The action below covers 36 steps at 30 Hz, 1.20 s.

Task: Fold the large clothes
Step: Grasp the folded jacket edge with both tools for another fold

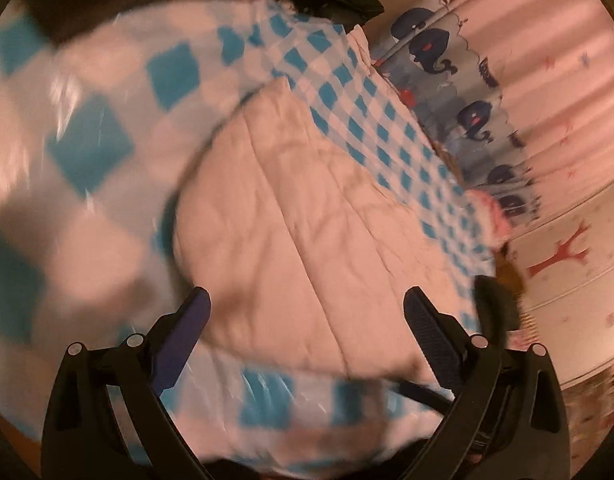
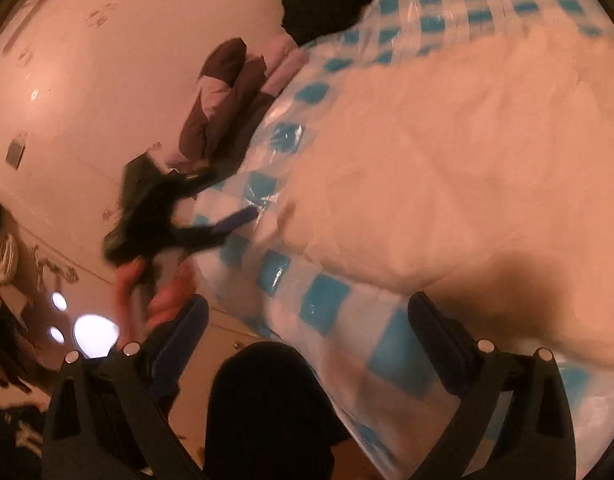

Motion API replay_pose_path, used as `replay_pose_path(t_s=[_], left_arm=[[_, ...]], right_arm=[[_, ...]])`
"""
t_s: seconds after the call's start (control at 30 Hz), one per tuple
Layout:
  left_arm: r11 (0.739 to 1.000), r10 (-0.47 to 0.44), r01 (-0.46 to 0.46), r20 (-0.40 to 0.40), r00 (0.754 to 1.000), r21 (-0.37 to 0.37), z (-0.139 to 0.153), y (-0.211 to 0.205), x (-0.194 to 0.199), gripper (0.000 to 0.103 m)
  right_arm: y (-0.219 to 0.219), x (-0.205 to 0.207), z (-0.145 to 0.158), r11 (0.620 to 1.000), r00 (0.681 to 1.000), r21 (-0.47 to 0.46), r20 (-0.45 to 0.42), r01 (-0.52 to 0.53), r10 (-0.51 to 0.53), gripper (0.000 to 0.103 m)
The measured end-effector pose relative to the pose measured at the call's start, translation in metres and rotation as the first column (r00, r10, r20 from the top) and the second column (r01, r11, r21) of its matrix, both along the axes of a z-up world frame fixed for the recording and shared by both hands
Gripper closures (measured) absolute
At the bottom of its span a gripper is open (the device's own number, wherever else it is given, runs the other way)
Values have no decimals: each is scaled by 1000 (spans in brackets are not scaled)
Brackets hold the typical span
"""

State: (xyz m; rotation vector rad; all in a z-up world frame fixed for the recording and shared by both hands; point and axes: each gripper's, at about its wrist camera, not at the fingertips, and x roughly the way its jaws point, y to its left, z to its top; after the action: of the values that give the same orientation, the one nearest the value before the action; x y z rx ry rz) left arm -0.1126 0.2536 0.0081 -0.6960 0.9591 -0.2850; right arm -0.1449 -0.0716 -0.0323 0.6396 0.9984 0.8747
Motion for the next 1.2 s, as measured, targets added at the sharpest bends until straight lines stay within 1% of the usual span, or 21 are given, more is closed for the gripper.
replay_pose_path(t_s=[0.07,0.1,0.13,0.17,0.2,0.3,0.37,0.5,0.53,0.6,0.63,0.67,0.7,0.77,0.83,0.87,0.93,1.03,1.07,1.13,1.2], left_arm=[[997,-9,7,-26,1000,-70,-9,-4,-16,10],[995,-15,11,-40,999,-101,-15,-6,-22,10],[989,-30,22,-57,998,-145,-23,-11,-29,10],[985,-41,29,-70,997,-168,-30,-15,-33,10],[982,-46,31,-80,996,-184,-36,-18,-37,10],[973,-54,29,-102,993,-228,-55,-32,-39,10],[963,-47,18,-101,994,-269,-67,-43,-28,10],[978,12,-23,-54,998,-209,-78,-60,1,10],[979,42,-49,-40,998,-199,-79,-60,8,10],[973,86,-90,-31,996,-214,-79,-55,14,10],[971,97,-99,-21,995,-219,-77,-53,17,10],[971,95,-95,-10,995,-220,-74,-52,21,10],[972,91,-89,-2,996,-216,-72,-51,23,10],[976,77,-74,4,997,-206,-70,-49,26,10],[977,70,-70,-7,998,-199,-72,-48,28,10],[978,68,-68,-9,998,-199,-73,-46,29,10],[975,72,-73,-12,997,-209,-74,-43,30,10],[971,85,-88,-22,996,-221,-78,-36,29,10],[971,92,-96,-25,995,-217,-79,-34,29,10],[968,111,-116,-33,993,-221,-81,-28,29,10],[963,128,-134,-43,991,-235,-83,-22,31,10]], right_arm=[[1,16,-19,996,995,66,-90,54,-48,7],[-3,24,-24,992,990,93,-118,89,-78,7],[-6,28,-24,986,987,120,-127,119,-103,7],[-11,31,-19,974,983,165,-128,155,-135,7],[-15,36,-15,968,981,183,-124,169,-148,7],[-19,42,4,958,980,213,-97,189,-172,7],[-22,48,7,952,978,234,-106,198,-177,7],[-28,47,6,938,973,272,-134,216,-186,7],[-30,42,5,939,973,268,-135,217,-186,7],[-37,25,6,959,976,199,-124,202,-180,7],[-43,13,6,971,977,135,-116,196,-181,7],[-57,-5,6,978,974,38,-106,204,-199,7],[-71,-18,4,975,970,-10,-104,221,-220,7],[-116,-42,1,949,946,-99,-101,299,-309,7],[-162,-54,-8,914,901,-119,-158,388,-404,7],[-191,-58,-17,888,863,-113,-208,445,-459,7],[-234,-64,-30,840,797,-112,-269,531,-540,7],[-263,-61,-40,803,752,-41,-325,595,-574,7],[-268,-56,-40,797,750,-17,-327,604,-575,7],[-270,-47,-38,784,743,-27,-301,620,-598,7],[-270,-37,-47,769,721,-9,-339,639,-604,7]])
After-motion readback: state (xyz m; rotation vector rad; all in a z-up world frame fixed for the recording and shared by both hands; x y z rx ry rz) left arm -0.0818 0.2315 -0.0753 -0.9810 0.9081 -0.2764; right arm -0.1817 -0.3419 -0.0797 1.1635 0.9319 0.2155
